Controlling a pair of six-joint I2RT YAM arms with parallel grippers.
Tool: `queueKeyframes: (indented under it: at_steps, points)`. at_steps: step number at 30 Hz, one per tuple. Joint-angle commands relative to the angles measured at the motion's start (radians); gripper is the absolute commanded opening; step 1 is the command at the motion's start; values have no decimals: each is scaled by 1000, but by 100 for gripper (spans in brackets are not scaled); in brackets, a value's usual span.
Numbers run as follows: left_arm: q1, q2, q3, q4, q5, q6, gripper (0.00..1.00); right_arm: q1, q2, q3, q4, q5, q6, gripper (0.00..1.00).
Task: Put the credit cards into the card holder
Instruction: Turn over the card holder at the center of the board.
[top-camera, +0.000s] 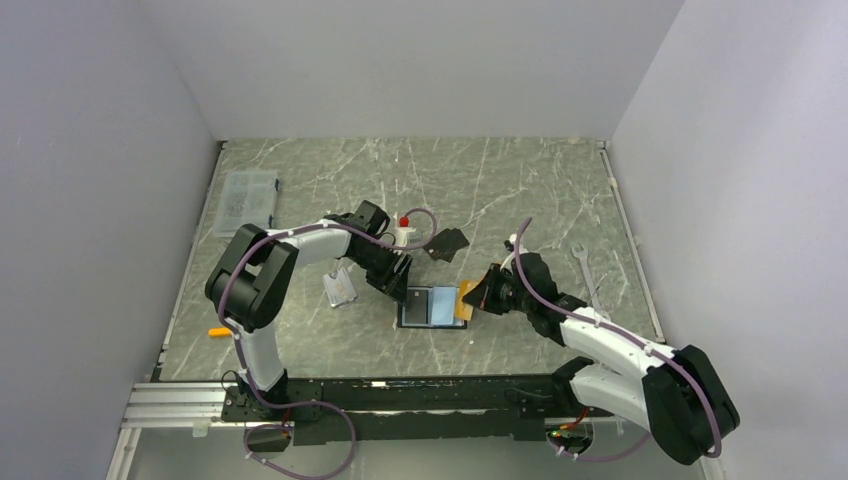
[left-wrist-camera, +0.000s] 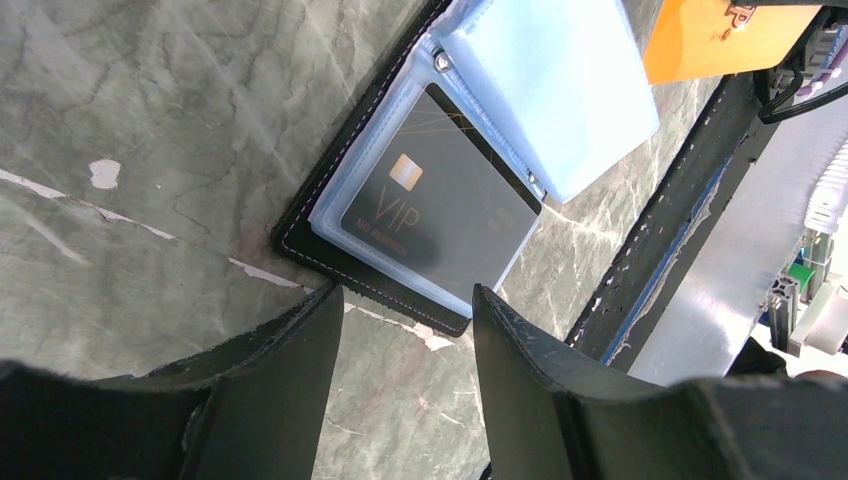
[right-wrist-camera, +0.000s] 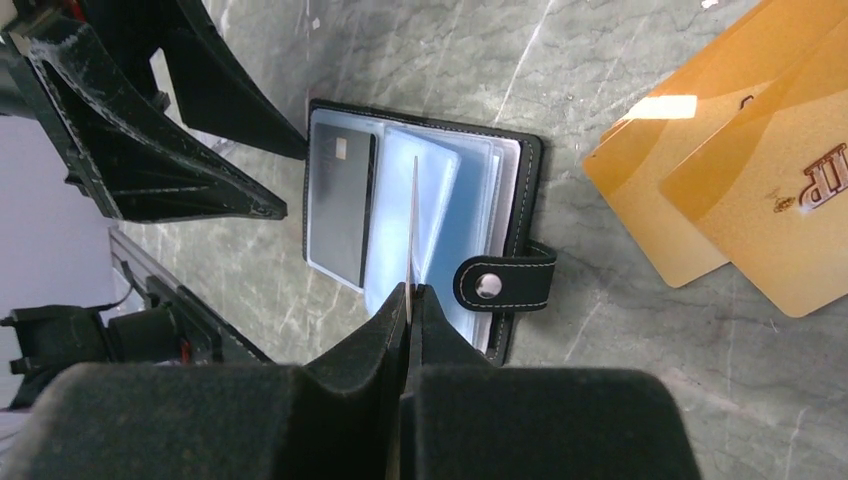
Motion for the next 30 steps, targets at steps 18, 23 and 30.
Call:
queueKeyframes:
  at_steps: [18, 23, 30]
  points:
    - [-2, -28, -15, -5, 24, 12, 57, -83, 139, 24, 264, -247, 73, 0]
    - [33, -25, -15, 8, 78, -1, 58, -83, 199, 44, 293, -297, 70, 0]
    - [82, -16, -42, 38, 171, -14, 58, -69, 276, 74, 350, -339, 70, 0]
